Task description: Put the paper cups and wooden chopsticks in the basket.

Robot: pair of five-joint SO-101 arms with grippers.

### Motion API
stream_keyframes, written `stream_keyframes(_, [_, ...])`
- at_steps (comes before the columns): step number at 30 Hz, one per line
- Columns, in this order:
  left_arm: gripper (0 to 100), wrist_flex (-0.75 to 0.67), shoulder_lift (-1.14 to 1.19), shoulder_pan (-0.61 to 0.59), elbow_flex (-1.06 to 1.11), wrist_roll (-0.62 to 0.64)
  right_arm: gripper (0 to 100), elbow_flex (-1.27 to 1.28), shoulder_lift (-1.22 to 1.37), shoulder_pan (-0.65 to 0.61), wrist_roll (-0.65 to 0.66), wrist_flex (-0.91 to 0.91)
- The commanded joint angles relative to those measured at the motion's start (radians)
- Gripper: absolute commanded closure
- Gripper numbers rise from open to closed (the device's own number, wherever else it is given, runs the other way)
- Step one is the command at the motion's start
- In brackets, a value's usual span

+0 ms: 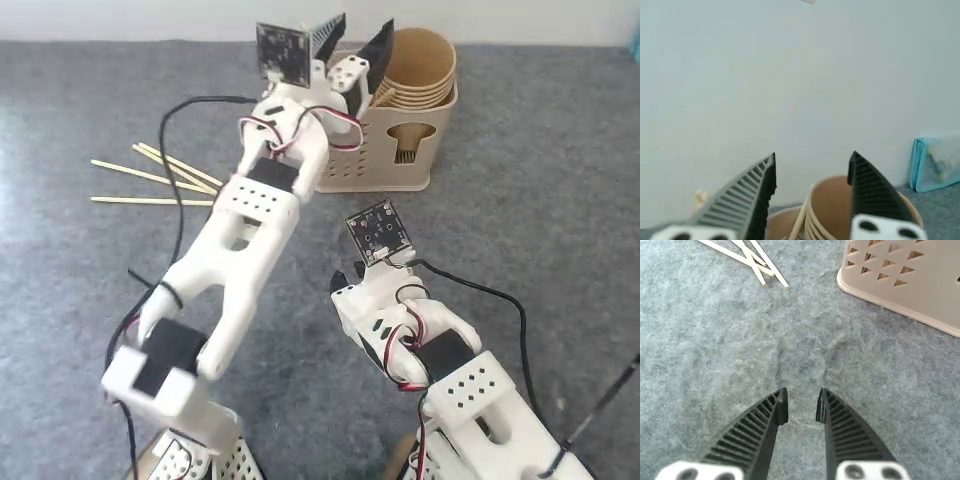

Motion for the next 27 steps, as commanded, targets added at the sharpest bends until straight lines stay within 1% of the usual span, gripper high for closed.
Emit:
stream_keyframes(1, [75,0.155,-0.173,-0.04,-0.039,0.025,88.3,-0.009,-0.025,-0.002,0.018,-0.012])
stream_keyframes(4, [75,0.361,-0.311,-0.1,-0.039,0.025,88.3,-0.011,-0.024,-0.004,0.018,-0.012])
stream_keyframes(9, [75,0.732,-0.565,-0.276,-0.041,0.025,88.3,-0.011,-0.022,-0.004,0.018,-0.012])
stream_keyframes(12, [75,0.891,-0.667,-0.394,-0.035,0.035,88.3,-0.011,-0.022,-0.005,0.018,-0.013])
stream_keyframes(14, [75,0.965,-0.692,-0.466,-0.013,0.107,88.3,-0.009,-0.022,-0.005,0.018,-0.013])
stream_keyframes(16, [75,1.013,-0.684,-0.54,0.018,0.192,88.3,-0.009,-0.022,-0.007,0.018,-0.015])
stream_keyframes(19, [75,1.02,-0.624,-0.606,0.076,0.272,88.3,0.003,-0.022,-0.008,0.018,-0.03])
stream_keyframes(24, [75,1.023,-0.433,-0.621,0.111,0.364,88.3,0.012,-0.022,-0.008,0.018,-0.041])
stream_keyframes(27, [75,1.014,-0.278,-0.617,0.088,0.416,88.3,0.014,-0.022,-0.008,0.018,-0.041])
